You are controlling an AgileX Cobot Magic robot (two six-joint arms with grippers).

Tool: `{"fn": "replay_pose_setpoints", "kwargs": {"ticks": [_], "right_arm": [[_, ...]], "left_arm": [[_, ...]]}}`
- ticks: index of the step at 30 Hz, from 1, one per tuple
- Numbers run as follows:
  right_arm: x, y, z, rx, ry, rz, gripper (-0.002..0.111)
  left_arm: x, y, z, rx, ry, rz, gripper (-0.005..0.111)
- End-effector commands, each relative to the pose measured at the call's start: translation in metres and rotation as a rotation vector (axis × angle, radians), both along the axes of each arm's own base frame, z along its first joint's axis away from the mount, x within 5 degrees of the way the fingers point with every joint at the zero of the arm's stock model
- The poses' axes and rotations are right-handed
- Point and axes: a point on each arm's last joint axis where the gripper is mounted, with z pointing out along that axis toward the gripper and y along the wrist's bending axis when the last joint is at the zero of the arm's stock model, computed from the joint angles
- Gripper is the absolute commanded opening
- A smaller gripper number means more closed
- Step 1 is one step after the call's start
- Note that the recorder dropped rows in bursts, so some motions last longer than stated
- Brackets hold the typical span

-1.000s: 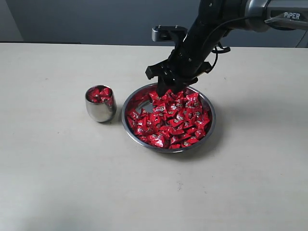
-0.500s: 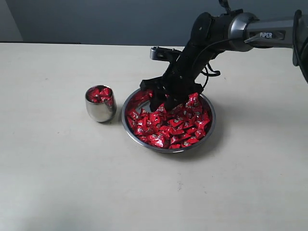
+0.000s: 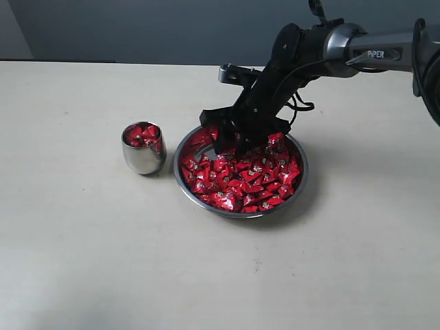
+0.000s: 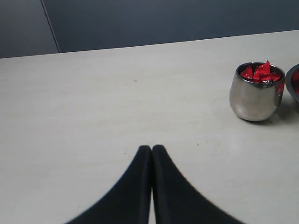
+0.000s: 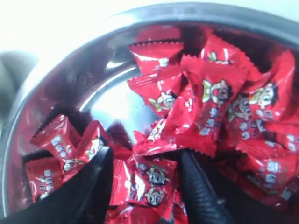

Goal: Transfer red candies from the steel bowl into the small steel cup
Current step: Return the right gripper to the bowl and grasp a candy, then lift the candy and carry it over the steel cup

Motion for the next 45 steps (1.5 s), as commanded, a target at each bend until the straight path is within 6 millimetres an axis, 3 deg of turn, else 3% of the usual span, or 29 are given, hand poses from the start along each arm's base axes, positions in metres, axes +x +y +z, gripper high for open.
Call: {"fn": "replay_pose_setpoints", "kwargs": {"ticks": [1,5,11,16,24,28,32,39,45], "right_arm": [[0.001,0.001,-0.010,0.023,0.030,-0.032,0.045],[0.000,0.004,-0.017,0.043,0.064,-0.038,0.042],[0.000,0.002,-0.012,0.043,0.048,-0.033,0.000],[-0.002,-0.001,0.013,0.028,0.005,0.009,0.000],[-0.010,-0.007,0.077,0.062,-0.124,0.049,0.000],[-0.021,0.007,0.100,0.180,-0.165,0.115,0.000],[-0.034,0.032,0.105,0.284,-0.150,0.176,0.000],[-0.048,0.083,0.089,0.273,-0.188,0.329,0.000],[-0.041,0.106,0.071,0.251,-0.237,0.366,0.000]], "left_arm": [[0.000,0.000,0.004,0.002,-0.019,0.000,0.000],[0.000,0.000,0.004,0.002,-0.019,0.000,0.000],[0.000,0.000,0.004,0.002,-0.019,0.000,0.000],[0.000,0.000,0.004,0.002,-0.019,0.000,0.000],[0.000,0.000,0.004,0.002,-0.019,0.000,0.000],[0.000,0.000,0.004,0.002,-0.019,0.000,0.000],[0.000,0.000,0.004,0.002,-0.019,0.000,0.000],[0.000,0.000,0.004,0.002,-0.019,0.000,0.000],[0.000,0.000,0.004,0.002,-0.019,0.000,0.000]]}}
